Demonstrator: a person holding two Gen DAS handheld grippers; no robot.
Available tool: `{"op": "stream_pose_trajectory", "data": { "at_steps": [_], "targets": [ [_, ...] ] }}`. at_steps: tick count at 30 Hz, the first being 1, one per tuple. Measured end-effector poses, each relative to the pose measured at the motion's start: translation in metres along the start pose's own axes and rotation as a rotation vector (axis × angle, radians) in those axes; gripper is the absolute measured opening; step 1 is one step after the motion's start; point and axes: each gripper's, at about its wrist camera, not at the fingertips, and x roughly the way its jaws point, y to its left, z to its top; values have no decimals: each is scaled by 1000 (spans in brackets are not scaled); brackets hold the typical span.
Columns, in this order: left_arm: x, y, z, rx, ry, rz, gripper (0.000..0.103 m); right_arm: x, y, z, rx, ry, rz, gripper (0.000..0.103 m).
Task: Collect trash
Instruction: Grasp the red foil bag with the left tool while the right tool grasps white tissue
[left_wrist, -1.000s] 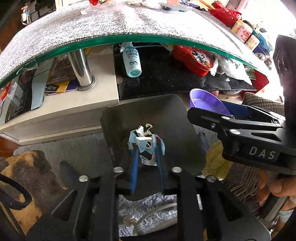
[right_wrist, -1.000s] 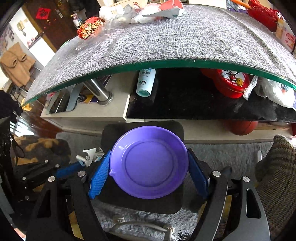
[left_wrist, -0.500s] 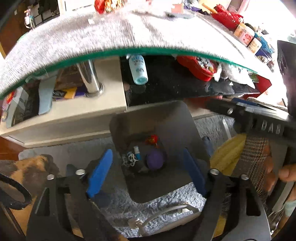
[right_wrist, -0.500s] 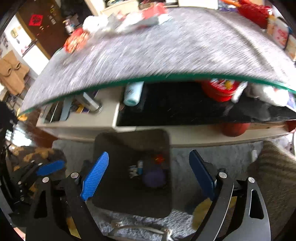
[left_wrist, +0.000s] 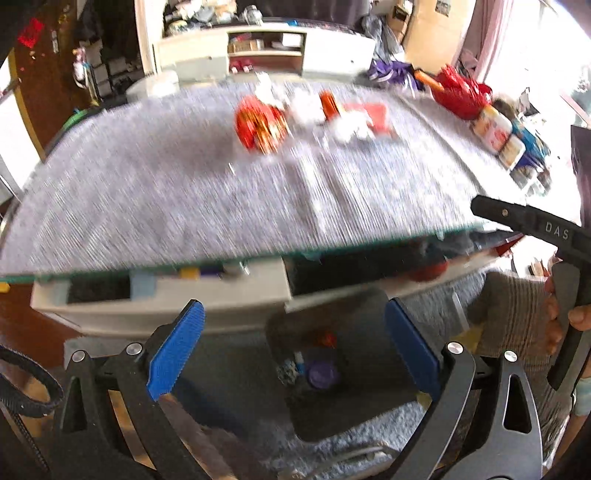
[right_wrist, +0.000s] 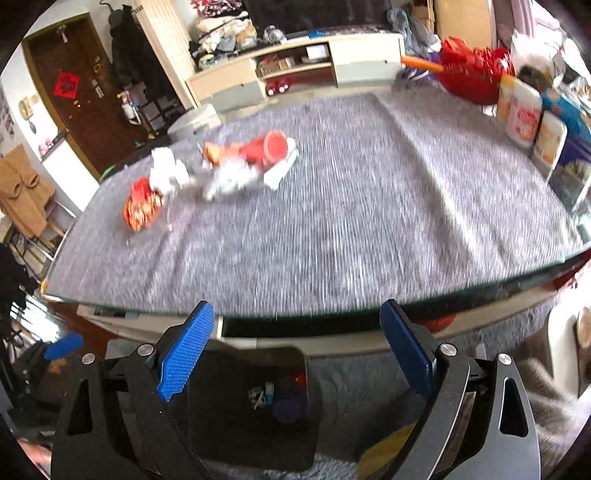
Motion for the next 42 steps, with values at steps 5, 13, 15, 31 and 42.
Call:
{"op": "stream_pose_trajectory", "data": {
  "at_steps": [5, 13, 15, 31, 42],
  "targets": [
    [-10, 15, 34, -13, -47, 34, 93, 3, 11, 30, -28, -37, 22, 92],
    [-16, 34, 86, -37, -111, 66, 93, 20, 34, 65, -80, -56, 64, 92],
    [-14, 38, 97, -39, -121, 68, 93, 25, 40, 73, -90, -59, 81, 92],
    [35, 47, 122, 22, -53, 41, 73, 71, 121, 112, -179, 6, 309, 43],
    [66, 50, 127, 20, -18, 0, 73, 116, 131, 111, -149, 106, 346, 19]
  ]
}}
